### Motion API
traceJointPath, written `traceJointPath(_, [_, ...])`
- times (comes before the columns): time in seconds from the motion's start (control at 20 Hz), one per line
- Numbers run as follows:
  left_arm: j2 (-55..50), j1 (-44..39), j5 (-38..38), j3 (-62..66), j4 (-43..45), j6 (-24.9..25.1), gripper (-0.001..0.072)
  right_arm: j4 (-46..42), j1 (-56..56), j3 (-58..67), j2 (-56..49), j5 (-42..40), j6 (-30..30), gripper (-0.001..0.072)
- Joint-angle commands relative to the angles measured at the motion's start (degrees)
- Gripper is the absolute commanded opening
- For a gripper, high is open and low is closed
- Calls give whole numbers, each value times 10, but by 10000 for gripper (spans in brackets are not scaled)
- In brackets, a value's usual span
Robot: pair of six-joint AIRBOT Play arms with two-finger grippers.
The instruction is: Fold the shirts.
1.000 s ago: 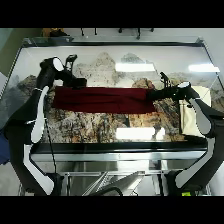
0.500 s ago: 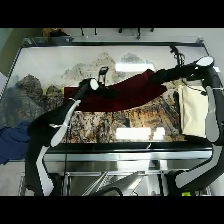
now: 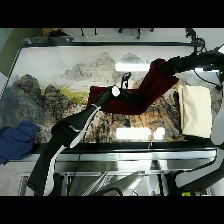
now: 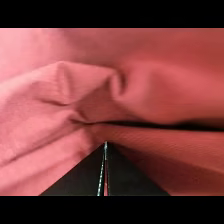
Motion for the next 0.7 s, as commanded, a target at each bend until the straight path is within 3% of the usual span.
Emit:
traceJointPath(0.0, [72,51,-65,-18,-14,0,16,1,2,3,0,4,20,22])
traceJointPath(0.2, [221,185,-206,-18,-16,31,16,1,54,2,-10,-39,37,22])
traceJointPath(0.55, [456,373,-287,-19,-14,67,16,1,286,2,-95,-278,49,25])
traceJointPath(0.6, [472,385,-299,-21,-14,74,17,1,322,2,-117,-327,49,68])
traceJointPath(0.65, [487,396,-310,-27,-14,79,16,1,360,2,-144,-383,45,271])
